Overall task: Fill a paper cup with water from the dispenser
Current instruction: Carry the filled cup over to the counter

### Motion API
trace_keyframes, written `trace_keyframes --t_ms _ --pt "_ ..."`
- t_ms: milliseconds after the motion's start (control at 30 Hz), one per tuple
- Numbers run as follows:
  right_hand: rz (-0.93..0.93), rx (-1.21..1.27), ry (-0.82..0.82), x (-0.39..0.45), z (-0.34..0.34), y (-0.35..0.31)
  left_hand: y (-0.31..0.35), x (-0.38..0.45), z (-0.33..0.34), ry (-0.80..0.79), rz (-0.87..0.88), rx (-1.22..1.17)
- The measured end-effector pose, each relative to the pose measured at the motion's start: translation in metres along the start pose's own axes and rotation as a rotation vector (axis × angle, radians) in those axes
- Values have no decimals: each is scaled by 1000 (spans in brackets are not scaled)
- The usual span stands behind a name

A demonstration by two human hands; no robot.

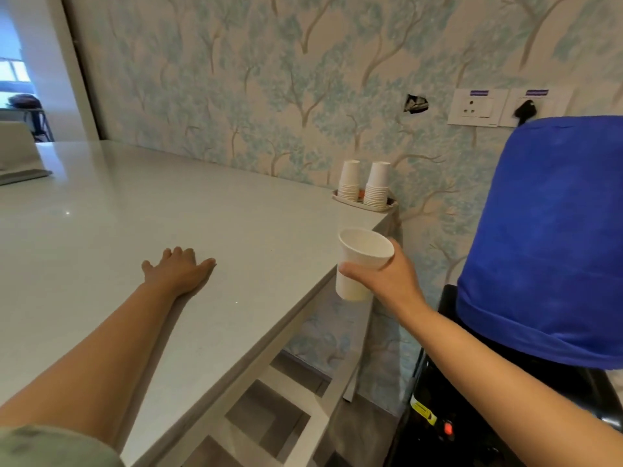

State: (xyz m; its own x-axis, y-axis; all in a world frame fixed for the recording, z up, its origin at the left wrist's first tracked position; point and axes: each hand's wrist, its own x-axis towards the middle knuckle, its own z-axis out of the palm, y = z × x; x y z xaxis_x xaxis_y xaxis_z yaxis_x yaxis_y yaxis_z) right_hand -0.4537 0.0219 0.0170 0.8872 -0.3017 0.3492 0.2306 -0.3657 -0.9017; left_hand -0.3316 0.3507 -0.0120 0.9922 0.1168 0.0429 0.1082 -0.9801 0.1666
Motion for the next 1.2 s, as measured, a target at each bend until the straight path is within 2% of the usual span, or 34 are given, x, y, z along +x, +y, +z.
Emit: trace_keyframes --t_ms 267,667,1200 --pt "8 4 -103 43 77 -32 0 1 2 24 11 -2" --pt "74 -81 -204 67 166 -36 3 2 2 58 5 7" --pt "93 -84 -242 71 193 -30 5 3 3 77 0 7"
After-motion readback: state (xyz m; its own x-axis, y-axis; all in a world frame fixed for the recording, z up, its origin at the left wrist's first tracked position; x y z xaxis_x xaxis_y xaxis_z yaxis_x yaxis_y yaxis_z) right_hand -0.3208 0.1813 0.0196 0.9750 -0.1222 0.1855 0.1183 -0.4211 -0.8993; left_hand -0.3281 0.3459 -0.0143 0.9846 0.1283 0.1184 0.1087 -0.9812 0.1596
